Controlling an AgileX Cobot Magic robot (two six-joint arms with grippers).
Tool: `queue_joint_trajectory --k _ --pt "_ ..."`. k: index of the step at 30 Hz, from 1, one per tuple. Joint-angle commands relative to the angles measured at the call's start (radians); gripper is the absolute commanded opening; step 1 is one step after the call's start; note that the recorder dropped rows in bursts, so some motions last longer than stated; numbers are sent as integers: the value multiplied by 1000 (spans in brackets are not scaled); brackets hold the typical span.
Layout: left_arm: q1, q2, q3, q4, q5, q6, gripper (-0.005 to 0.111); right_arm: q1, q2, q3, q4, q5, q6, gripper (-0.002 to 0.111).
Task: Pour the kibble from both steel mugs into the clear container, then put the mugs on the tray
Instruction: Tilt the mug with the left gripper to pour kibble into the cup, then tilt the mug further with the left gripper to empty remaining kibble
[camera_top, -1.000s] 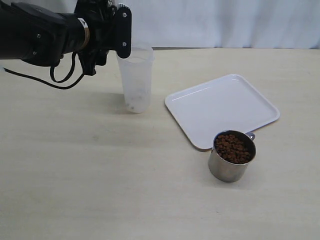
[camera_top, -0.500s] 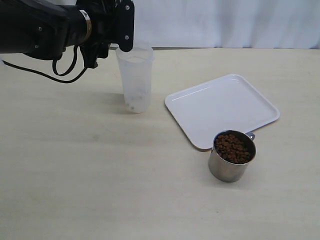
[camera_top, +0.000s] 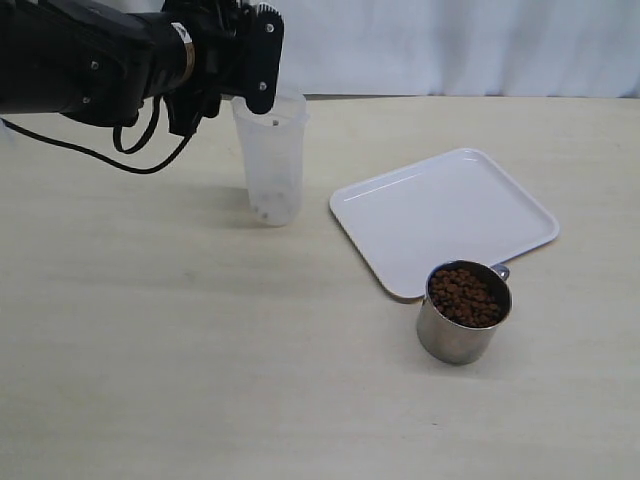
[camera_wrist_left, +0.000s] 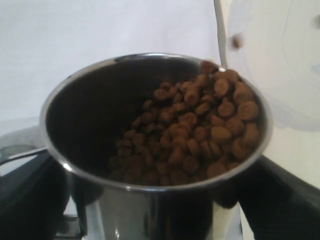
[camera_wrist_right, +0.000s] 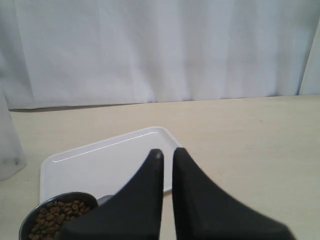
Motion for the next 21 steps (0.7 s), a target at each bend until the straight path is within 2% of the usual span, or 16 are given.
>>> queue_joint_trajectory --k 1,21 --pt "-3 -8 -12 -3 20 13 0 3 -4 5 -3 2 -4 5" --pt "-3 -8 -12 -3 37 98 0 3 -4 5 -3 2 -4 5"
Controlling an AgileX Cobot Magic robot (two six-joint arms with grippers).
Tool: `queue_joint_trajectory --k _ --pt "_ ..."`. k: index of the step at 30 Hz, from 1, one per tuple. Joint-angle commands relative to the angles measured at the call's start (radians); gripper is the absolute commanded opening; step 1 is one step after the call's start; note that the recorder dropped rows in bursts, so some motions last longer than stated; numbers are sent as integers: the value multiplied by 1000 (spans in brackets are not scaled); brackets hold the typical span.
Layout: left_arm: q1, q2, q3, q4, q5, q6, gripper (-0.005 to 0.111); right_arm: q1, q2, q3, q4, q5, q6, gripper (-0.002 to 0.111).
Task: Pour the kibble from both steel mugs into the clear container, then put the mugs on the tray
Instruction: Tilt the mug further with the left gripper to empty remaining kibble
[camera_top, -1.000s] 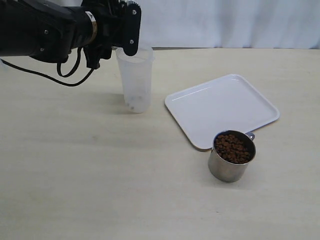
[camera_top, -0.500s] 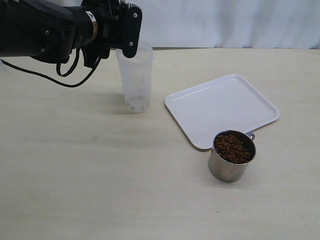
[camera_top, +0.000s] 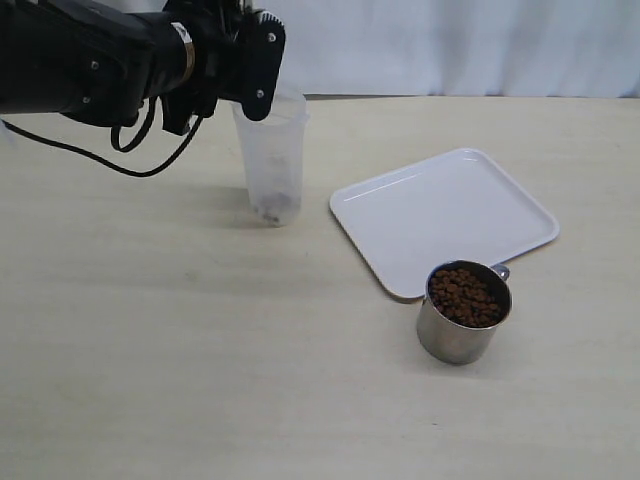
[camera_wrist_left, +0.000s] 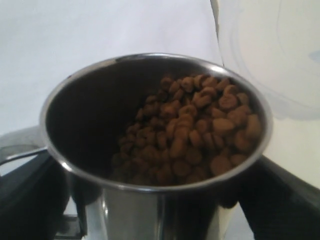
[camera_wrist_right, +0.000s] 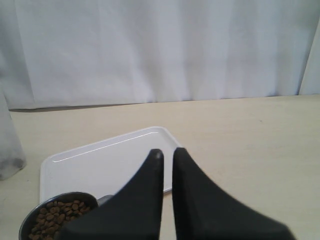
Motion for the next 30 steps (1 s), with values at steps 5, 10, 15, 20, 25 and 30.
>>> queue_joint_trajectory --k 5,10,15,20,25,30 --pt "-3 -8 -12 -1 41 21 0 3 -4 5 -3 2 -4 5" --pt "-3 -8 -12 -1 34 21 0 3 -4 5 -3 2 -4 5" --pt "-3 -8 -12 -1 34 23 0 3 -4 5 -3 2 -4 5" --pt "-3 -8 -12 -1 34 26 0 3 -4 5 -3 2 -4 5" --pt "-3 -8 -12 -1 34 26 0 3 -4 5 -3 2 -4 5" --pt "-3 -8 -12 -1 -3 41 0 3 -4 5 -3 2 -4 5"
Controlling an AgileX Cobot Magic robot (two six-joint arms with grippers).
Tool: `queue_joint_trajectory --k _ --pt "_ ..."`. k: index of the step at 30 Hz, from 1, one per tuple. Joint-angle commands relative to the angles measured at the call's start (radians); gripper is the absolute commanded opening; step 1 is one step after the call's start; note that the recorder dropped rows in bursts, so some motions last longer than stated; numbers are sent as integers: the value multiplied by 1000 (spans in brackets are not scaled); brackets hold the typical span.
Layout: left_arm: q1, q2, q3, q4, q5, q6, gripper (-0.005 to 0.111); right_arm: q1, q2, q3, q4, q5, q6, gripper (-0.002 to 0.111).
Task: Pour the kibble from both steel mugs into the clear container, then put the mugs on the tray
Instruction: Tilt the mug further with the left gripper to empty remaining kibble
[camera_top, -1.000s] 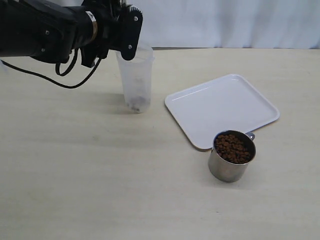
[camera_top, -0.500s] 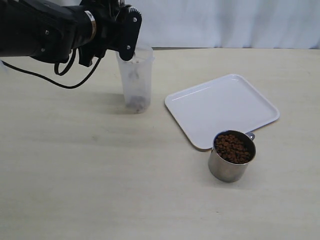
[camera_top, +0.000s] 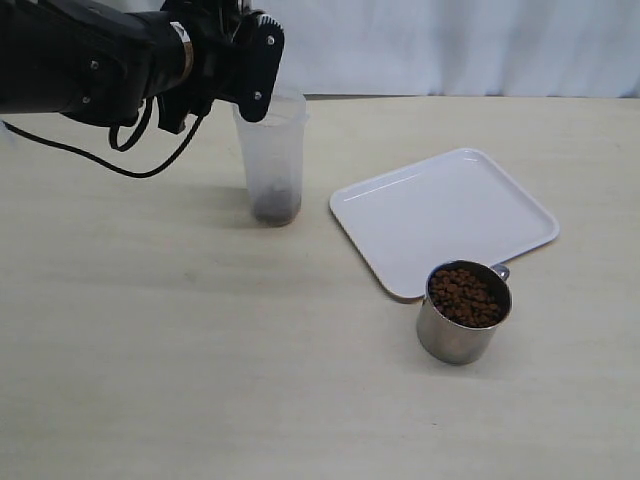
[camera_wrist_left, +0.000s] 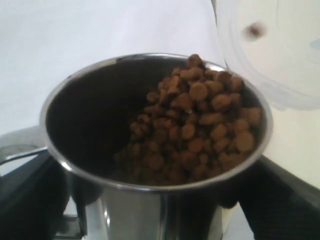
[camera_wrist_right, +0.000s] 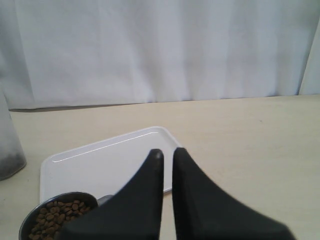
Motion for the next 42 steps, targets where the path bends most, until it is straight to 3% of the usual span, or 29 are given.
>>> queue_joint_trajectory --k 1,42 --pt "-3 -8 -12 0 -17 13 0 3 -4 5 -3 2 -4 5" --pt "-27 -8 -12 0 26 95 0 3 -4 5 -3 2 -4 5"
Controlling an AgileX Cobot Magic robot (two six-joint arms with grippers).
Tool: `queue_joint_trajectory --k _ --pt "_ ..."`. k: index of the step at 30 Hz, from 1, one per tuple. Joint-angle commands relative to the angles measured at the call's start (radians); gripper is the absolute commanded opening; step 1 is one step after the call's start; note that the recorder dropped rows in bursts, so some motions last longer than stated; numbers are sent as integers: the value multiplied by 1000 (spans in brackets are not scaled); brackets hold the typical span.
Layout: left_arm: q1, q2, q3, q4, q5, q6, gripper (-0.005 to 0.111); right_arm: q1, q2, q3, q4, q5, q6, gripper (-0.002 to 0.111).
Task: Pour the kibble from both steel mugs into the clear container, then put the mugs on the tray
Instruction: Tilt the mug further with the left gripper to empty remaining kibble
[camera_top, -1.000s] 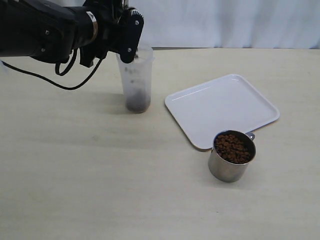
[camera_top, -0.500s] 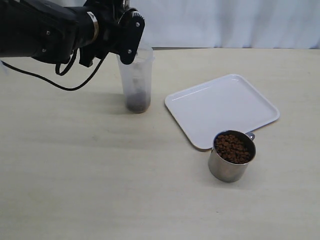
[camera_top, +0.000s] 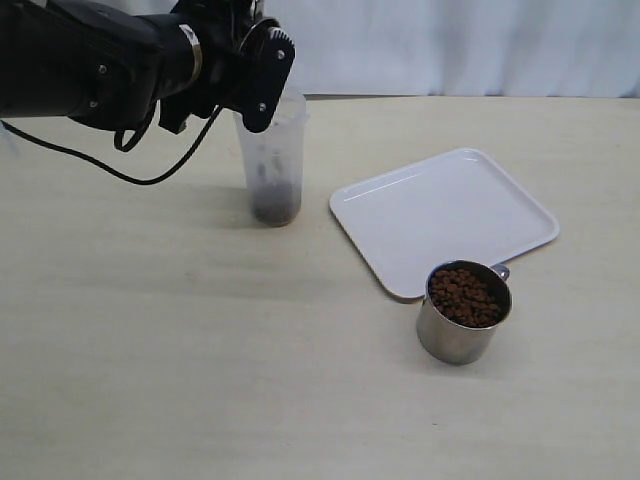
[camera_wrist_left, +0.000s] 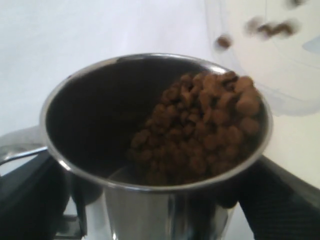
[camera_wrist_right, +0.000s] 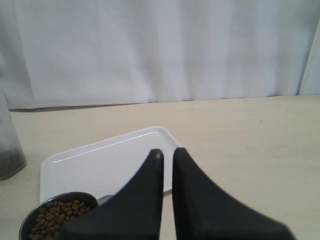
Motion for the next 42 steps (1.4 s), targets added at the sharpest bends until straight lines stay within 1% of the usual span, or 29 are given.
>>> queue_joint_trajectory --k 1,25,35,39,42 --pt "-2 -8 -12 0 20 4 0 3 -4 5 -3 2 -4 5" --pt "-2 -8 -12 0 20 85 0 3 -4 5 -3 2 -4 5" --pt "-15 -8 -12 0 19 93 0 3 -4 5 -3 2 -4 5" --pt "-15 -8 -12 0 13 140 0 3 -4 5 -3 2 -4 5" --pt "-20 -8 -12 0 21 142 0 3 -4 5 -3 2 -4 5"
